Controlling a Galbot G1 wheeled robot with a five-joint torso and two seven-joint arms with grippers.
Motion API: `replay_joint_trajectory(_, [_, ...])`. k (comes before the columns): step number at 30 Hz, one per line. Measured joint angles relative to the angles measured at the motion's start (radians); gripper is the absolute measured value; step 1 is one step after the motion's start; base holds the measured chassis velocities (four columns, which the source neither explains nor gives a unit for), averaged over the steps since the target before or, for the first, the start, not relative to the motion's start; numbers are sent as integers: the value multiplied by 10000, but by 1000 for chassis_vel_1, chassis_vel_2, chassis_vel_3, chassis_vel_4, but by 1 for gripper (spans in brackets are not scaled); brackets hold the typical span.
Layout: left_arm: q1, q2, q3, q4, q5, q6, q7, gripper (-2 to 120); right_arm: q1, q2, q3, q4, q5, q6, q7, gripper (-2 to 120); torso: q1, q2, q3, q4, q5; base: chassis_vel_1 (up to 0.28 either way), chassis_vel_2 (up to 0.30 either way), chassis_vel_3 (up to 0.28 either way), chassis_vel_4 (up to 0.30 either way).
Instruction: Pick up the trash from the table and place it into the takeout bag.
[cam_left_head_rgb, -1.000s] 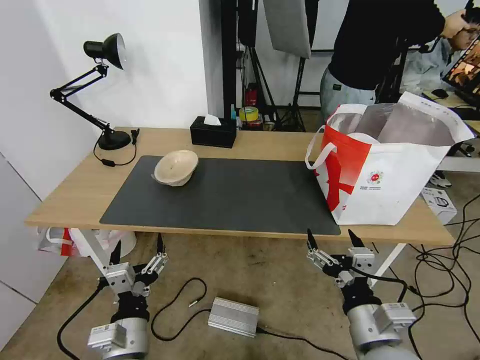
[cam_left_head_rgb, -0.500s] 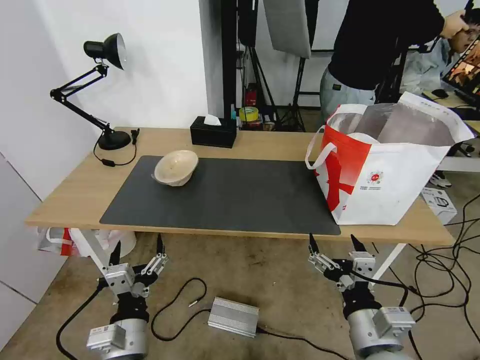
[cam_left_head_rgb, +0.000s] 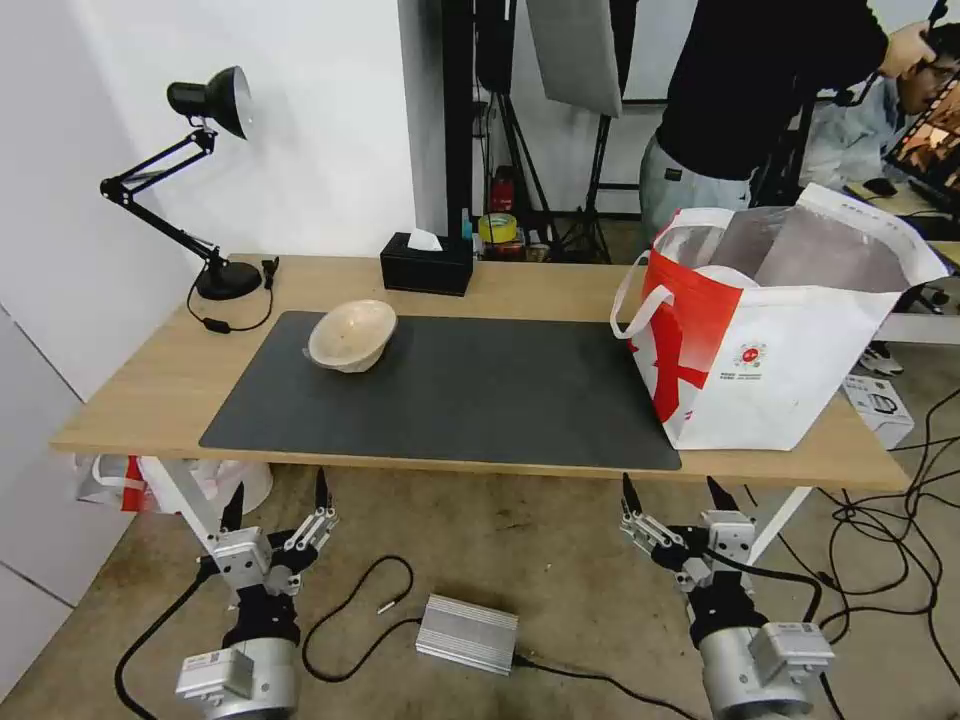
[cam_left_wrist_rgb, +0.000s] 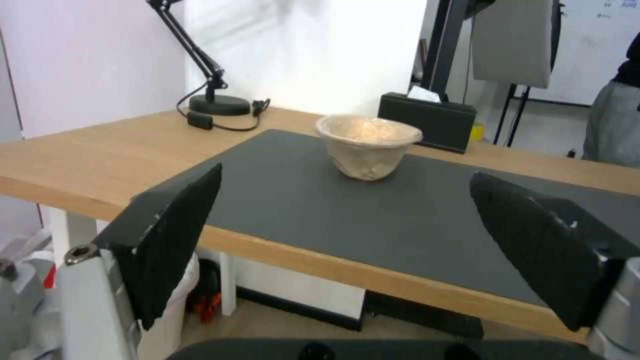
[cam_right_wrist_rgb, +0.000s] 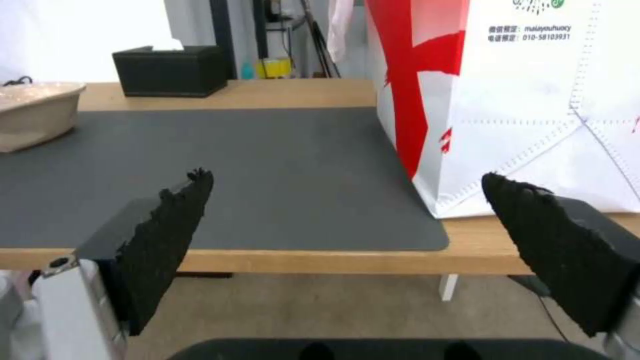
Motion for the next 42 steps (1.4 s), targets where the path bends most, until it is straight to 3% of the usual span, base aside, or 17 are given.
replay_joint_trajectory(23, [114,-72,-18,-138,49,-58,13,100,-53,-13,-12,64,62,-62,30,100,0,0,0,0,0,0,0,0,0])
replay_joint_trajectory(42, [-7,311,-214,-557,-342,-106,37,100,-46,-15,-13,64,75,-60,29,100,0,0,0,0,0,0,0,0,0])
